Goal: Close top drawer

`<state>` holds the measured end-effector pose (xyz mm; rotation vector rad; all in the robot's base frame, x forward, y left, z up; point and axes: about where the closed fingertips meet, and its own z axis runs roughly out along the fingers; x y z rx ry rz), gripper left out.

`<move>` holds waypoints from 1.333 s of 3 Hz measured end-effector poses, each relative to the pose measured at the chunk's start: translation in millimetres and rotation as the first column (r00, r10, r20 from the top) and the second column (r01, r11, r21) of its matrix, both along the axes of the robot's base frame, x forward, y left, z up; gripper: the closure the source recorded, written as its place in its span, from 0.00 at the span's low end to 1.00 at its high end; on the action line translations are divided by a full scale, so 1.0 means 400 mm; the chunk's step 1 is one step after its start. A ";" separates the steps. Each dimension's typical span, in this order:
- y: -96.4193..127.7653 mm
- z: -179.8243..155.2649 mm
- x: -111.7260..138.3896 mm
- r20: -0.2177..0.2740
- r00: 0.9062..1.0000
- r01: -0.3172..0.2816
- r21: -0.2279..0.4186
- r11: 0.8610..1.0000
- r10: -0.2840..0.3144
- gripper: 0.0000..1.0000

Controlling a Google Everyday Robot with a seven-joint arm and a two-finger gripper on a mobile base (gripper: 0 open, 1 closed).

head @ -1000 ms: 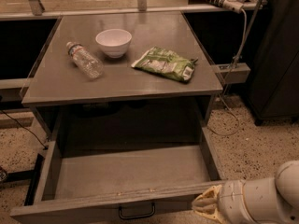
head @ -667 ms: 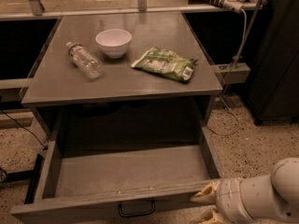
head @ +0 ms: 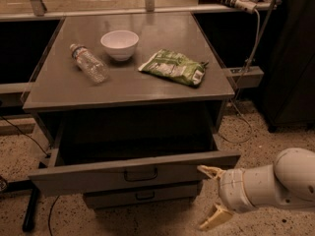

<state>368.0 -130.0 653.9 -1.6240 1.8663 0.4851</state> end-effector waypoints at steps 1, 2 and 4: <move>0.022 0.013 0.079 0.039 0.999 -0.017 0.007 1.000 0.016 0.42; 0.016 0.027 0.183 0.076 0.997 -0.003 -0.031 1.000 0.005 0.65; 0.002 0.054 0.358 0.129 0.991 0.045 -0.125 0.991 -0.029 0.87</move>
Offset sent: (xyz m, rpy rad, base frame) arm 0.1291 0.0008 0.0164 -0.0875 -0.1132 -0.0186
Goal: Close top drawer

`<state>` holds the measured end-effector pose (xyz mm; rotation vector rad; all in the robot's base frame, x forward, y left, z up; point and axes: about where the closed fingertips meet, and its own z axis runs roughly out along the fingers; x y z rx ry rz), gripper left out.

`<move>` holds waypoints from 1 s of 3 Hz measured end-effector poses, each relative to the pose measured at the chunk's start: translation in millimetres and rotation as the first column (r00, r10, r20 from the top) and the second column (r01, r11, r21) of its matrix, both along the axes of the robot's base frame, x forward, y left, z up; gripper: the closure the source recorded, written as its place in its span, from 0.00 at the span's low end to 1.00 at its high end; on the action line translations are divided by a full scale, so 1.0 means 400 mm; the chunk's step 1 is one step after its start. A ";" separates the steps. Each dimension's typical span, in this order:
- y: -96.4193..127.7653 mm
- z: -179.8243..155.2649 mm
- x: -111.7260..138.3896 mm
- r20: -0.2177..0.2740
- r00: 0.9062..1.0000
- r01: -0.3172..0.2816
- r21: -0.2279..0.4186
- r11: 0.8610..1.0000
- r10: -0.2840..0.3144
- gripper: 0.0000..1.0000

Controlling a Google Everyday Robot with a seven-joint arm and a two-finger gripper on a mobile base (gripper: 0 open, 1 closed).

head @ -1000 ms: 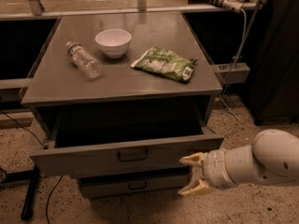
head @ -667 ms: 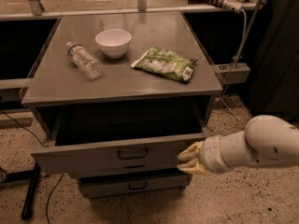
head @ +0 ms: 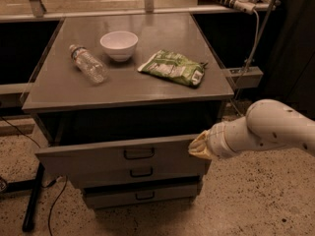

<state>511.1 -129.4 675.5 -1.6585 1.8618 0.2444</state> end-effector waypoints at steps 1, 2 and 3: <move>0.000 0.000 0.000 0.000 1.000 0.000 0.000 1.000 0.000 0.64; 0.000 0.000 0.000 0.000 1.000 0.000 0.000 1.000 0.000 0.41; 0.000 0.000 0.000 0.000 1.000 0.000 0.000 1.000 0.000 0.18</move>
Offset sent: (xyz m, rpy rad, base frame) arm 0.0000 0.0000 0.0000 0.0000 0.0000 0.0000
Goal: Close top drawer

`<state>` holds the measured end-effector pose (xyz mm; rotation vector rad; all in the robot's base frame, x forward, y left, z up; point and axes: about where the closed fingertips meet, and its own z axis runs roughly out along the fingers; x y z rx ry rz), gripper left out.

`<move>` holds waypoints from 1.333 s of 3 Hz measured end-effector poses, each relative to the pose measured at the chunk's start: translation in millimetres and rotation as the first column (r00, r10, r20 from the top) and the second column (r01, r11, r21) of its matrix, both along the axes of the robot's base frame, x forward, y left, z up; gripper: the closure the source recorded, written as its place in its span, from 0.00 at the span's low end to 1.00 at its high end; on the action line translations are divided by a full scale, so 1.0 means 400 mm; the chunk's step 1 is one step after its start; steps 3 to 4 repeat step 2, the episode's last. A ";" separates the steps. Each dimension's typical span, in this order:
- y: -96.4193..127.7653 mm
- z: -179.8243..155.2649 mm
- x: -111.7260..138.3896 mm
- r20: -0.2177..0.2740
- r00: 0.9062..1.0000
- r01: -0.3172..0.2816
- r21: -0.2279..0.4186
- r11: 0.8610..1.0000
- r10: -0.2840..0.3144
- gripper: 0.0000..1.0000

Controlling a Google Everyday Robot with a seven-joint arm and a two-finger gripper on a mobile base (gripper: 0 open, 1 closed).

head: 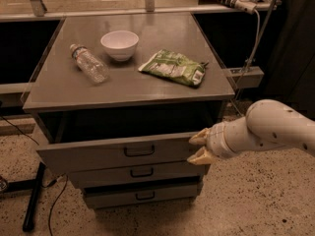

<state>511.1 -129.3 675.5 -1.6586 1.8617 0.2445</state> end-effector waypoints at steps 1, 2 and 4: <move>0.000 0.000 0.000 0.000 1.000 0.000 0.000 1.000 0.000 0.00; 0.000 0.000 0.000 0.000 1.000 0.000 0.000 1.000 0.000 0.00; 0.000 0.000 0.000 0.000 1.000 0.000 0.000 1.000 0.000 0.00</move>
Offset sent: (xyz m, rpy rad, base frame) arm 0.0000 0.0000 0.0000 0.0000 0.0000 0.0000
